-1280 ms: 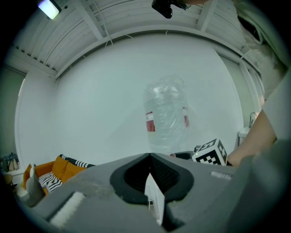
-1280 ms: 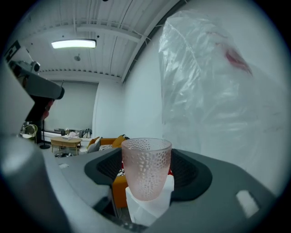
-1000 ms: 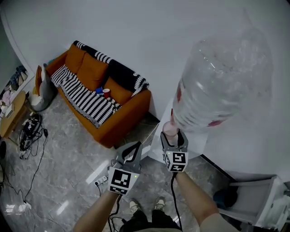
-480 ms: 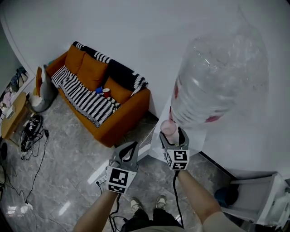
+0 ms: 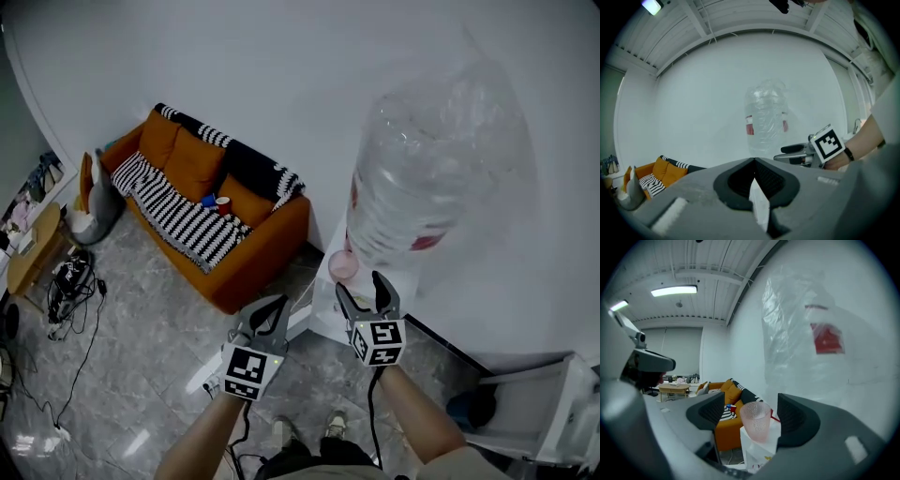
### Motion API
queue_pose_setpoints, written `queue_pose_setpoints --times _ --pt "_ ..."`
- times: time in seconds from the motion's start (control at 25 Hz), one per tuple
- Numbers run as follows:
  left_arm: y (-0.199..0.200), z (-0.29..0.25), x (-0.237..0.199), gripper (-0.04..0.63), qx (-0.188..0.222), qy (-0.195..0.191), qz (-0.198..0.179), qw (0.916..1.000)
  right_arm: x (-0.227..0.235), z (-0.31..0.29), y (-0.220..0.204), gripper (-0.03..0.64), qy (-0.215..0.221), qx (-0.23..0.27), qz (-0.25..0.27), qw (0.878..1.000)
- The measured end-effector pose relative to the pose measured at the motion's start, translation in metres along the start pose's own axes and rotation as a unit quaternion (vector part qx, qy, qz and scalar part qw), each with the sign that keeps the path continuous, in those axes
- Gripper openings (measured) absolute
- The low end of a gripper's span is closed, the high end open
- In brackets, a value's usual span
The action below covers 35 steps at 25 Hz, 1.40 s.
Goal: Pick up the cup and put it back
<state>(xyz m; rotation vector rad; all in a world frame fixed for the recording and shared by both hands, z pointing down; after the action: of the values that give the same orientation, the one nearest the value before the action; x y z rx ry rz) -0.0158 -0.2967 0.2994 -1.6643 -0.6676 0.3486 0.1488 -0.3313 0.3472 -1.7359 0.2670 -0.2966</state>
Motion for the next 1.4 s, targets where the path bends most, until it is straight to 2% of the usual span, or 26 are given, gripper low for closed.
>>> queue_pose_setpoints --times 0.24,0.4,0.68,0.88,1.08,1.4 --pt "0.034 0.031 0.000 0.002 0.020 -0.002 -0.012 0.9997 -0.030 0.052 0.064 0.239 0.053 0.025 0.027 0.998" --pt "0.056 0.053 0.001 0.002 0.036 -0.001 -0.015 0.9992 -0.051 0.086 0.102 0.198 0.080 0.046 0.053 0.994" --pt "0.094 0.097 -0.001 0.002 0.071 0.014 -0.011 0.9974 -0.083 0.140 0.148 0.127 0.114 0.074 0.048 0.990" --pt "0.115 0.132 0.006 0.002 0.086 0.033 0.020 0.9955 -0.109 0.171 0.167 0.084 0.149 0.081 0.049 0.984" --pt "0.118 0.161 0.019 0.002 0.108 0.044 0.016 0.9930 -0.129 0.197 0.170 0.035 0.167 0.078 0.049 0.982" --pt "0.100 0.190 0.047 0.002 0.087 0.031 0.021 0.9955 -0.158 0.225 0.149 0.027 0.186 0.057 0.051 0.980"
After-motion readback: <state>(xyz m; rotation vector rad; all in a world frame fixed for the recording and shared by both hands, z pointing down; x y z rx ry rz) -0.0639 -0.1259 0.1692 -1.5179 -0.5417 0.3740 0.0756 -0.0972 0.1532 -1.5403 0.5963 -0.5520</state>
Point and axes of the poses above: the fingertips, and each gripper's own axes: z backward along the fingers, x to its right, y out of its top, the point moved 1 cm from there along z, backward along the fingers, and after that the axes turned 7 degrees about y, right-handed, at the moved point
